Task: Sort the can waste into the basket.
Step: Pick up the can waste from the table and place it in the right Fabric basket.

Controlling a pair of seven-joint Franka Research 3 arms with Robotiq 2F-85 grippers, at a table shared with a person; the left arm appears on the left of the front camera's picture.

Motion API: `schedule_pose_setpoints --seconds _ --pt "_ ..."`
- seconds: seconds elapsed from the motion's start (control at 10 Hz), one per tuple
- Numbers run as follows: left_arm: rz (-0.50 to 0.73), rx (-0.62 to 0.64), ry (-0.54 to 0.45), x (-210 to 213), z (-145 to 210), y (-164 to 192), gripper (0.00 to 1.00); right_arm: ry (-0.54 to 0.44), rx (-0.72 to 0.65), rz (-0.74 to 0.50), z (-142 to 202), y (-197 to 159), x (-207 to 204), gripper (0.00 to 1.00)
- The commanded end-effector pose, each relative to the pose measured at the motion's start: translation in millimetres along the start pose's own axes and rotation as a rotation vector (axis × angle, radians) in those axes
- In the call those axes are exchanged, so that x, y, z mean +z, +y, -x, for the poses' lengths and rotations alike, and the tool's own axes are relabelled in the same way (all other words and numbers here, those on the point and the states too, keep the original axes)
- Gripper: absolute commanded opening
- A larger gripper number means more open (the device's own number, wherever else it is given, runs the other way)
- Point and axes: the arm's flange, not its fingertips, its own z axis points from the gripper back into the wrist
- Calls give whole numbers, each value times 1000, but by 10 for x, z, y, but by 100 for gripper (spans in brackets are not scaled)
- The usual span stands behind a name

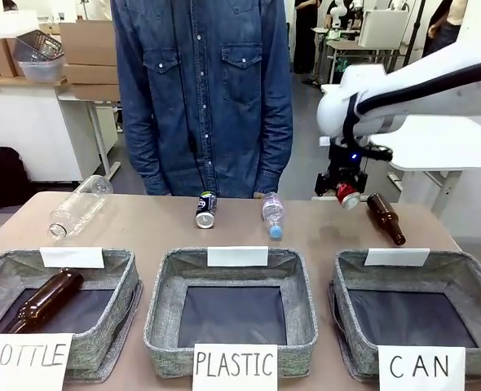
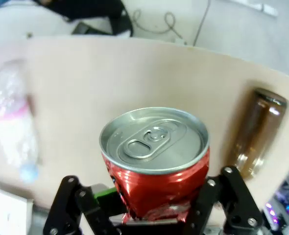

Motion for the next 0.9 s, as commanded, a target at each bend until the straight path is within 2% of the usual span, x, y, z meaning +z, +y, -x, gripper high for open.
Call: schedule_pose_setpoints --seconds 0.0,0.2,0.3,0.5,0.6,0.8 --pt "5 -14 -6 4 21 8 100 51 93 -73 903 -318 765 0" --pt "5 -14 -6 4 21 8 100 129 221 -109 1735 -410 1095 0" --pt "5 -14 -6 4 21 8 100 124 277 -98 2110 -397 1110 0" --pt "5 -14 -6 4 21 8 100 71 459 3 2777 -296 970 0" --pt "5 -14 -6 4 21 8 100 35 528 24 3030 -223 817 0" --pt "5 -14 -6 4 21 8 100 -29 638 40 3221 -197 587 0"
